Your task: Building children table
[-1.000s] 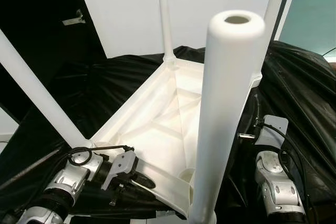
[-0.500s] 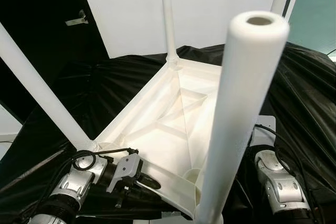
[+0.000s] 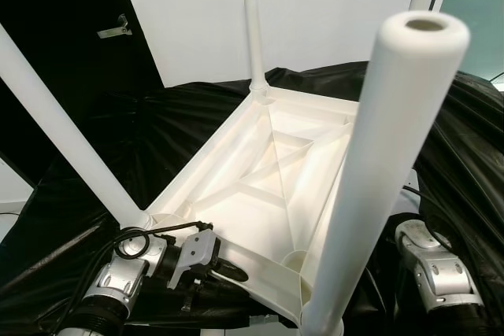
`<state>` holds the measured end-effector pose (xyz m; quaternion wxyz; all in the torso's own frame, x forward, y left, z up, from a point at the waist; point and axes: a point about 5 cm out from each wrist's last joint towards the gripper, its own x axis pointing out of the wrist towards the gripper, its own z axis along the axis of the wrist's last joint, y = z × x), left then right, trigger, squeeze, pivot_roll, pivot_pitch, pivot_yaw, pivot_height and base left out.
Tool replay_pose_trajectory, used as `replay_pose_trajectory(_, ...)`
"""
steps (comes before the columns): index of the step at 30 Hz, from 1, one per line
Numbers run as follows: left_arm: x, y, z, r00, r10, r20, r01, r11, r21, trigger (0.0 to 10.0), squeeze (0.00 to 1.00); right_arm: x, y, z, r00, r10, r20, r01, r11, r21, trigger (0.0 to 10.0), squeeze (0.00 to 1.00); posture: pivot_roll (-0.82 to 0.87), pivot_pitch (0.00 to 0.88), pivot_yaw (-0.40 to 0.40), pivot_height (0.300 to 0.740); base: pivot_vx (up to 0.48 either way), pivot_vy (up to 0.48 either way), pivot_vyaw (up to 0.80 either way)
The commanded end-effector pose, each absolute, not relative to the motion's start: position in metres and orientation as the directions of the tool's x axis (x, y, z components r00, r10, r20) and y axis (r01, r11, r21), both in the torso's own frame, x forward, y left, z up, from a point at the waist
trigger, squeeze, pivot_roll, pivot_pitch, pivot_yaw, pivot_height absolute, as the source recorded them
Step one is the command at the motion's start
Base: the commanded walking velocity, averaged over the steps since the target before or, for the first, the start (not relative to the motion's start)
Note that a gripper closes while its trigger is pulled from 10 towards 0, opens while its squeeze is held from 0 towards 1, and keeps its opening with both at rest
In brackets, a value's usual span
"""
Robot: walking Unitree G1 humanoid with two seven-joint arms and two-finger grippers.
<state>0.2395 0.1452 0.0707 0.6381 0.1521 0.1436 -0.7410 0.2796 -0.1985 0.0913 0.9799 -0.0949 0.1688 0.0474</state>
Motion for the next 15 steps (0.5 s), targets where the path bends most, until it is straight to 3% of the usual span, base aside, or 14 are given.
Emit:
replay_pose_trajectory(1, 0.251, 0.13, 0.049, 0.284, -0.882, -0.375, 0.954, 0.301, 0.013, 10.0, 0.02, 0.279, -0.185, 0.084, 0.917, 0.133, -0.377, -0.196, 0.972, -0.133, 10.0, 0.0, -0.06, 0.0, 0.066, 0.74, 0.0, 0.0, 0.0)
replay_pose_trajectory(3, 0.253, 0.13, 0.045, 0.322, -0.859, -0.398, 0.939, 0.343, 0.02, 10.0, 0.25, 0.279, -0.182, 0.084, 0.917, 0.133, -0.375, -0.196, 0.971, -0.137, 10.0, 0.0, -0.06, 0.0, 0.064, 0.74, 0.0, 0.0, 0.0)
replay_pose_trajectory(5, 0.254, 0.13, 0.045, 0.334, -0.851, -0.405, 0.934, 0.355, 0.023, 10.0, 0.25, 0.278, -0.181, 0.084, 0.917, 0.134, -0.376, -0.198, 0.97, -0.137, 10.0, 0.0, -0.06, 0.0, 0.064, 0.74, 0.0, 0.0, 0.0)
replay_pose_trajectory(6, 0.255, 0.128, 0.044, 0.353, -0.842, -0.408, 0.927, 0.374, 0.032, 10.0, 0.42, 0.277, -0.178, 0.083, 0.916, 0.139, -0.377, -0.206, 0.968, -0.142, 10.0, 0.0, -0.07, 0.0, 0.065, 0.74, 0.0, 0.0, 0.0)
replay_pose_trajectory(12, 0.26, 0.122, 0.046, 0.415, -0.823, -0.388, 0.902, 0.428, 0.057, 10.0, 0.35, 0.275, -0.174, 0.081, 0.915, 0.135, -0.379, -0.206, 0.966, -0.154, 10.0, 0.0, -0.07, 0.0, 0.068, 0.74, 0.0, 0.0, 0.0)
replay_pose_trajectory(13, 0.261, 0.121, 0.046, 0.423, -0.821, -0.384, 0.899, 0.435, 0.061, 3.0, 0.13, 0.274, -0.173, 0.08, 0.916, 0.131, -0.38, -0.202, 0.967, -0.153, 10.0, 0.0, -0.07, 0.0, 0.07, 0.74, 0.0, 0.0, 0.0)
replay_pose_trajectory(14, 0.26, 0.12, 0.046, 0.418, -0.823, -0.385, 0.902, 0.428, 0.064, 0.0, 0.0, 0.273, -0.172, 0.08, 0.916, 0.128, -0.381, -0.199, 0.968, -0.152, 10.0, 0.0, -0.08, 0.0, 0.07, 0.74, 0.0, 0.0, 0.0)
replay_pose_trajectory(15, 0.26, 0.12, 0.045, 0.415, -0.822, -0.389, 0.904, 0.423, 0.069, 0.0, 0.0, 0.272, -0.172, 0.08, 0.916, 0.126, -0.381, -0.196, 0.969, -0.152, 10.0, 0.0, -0.08, 0.0, 0.07, 0.74, 0.0, 0.0, 0.0)
